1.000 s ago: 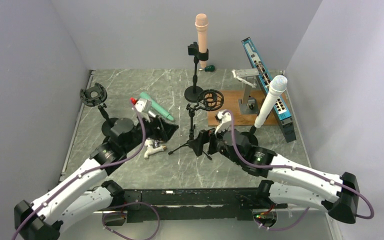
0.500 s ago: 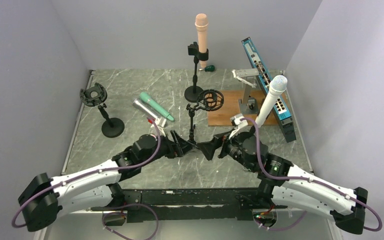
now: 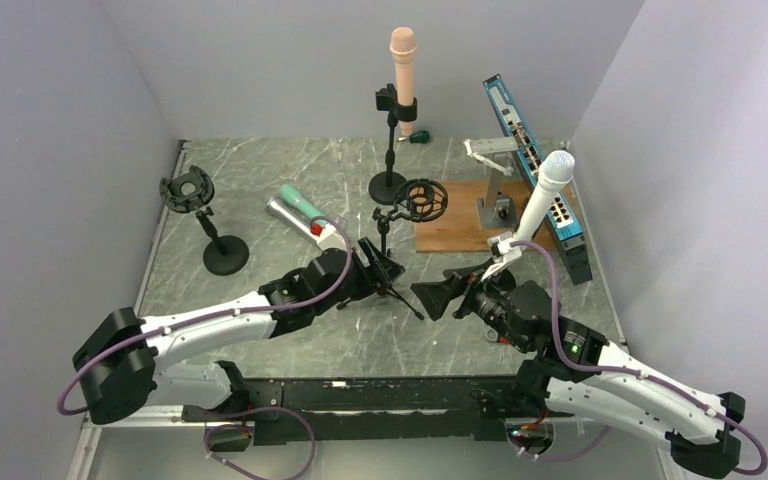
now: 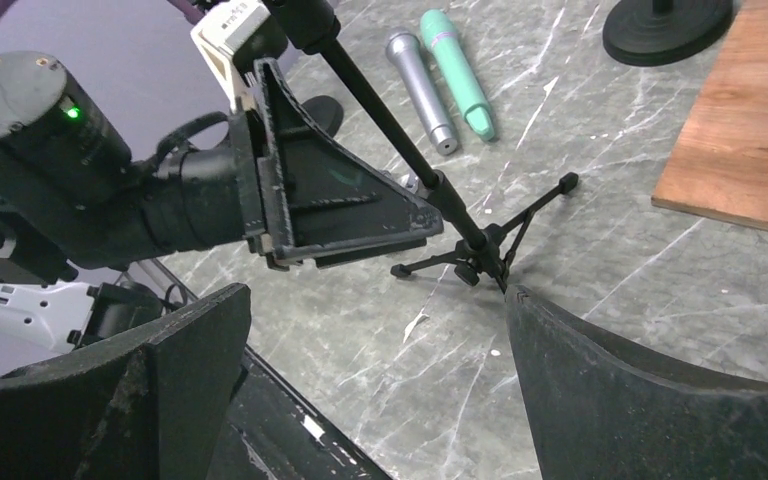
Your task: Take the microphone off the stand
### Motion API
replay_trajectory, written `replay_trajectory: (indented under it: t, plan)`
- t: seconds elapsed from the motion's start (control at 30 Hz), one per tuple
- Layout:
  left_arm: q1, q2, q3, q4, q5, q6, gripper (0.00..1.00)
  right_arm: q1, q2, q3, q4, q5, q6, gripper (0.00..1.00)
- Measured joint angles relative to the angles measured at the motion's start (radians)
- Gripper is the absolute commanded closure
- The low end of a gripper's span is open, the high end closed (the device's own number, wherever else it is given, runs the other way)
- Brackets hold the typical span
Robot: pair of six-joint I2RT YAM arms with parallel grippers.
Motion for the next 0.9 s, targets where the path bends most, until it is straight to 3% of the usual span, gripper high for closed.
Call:
replay_trajectory:
  t: [0.3, 0.9]
  plan:
    - [-0.007, 0.047, 0.009, -0.042, -0.034, -0.006, 0.42, 0.0, -0.002, 0.0, -0.027, 0.007, 0.013, 0.0]
    - [0.025, 0.098, 0.017, 0.0, -0.014, 0.006, 0.6, 0.0, 0.003, -0.011, -0.041, 0.014, 0.024, 0.0]
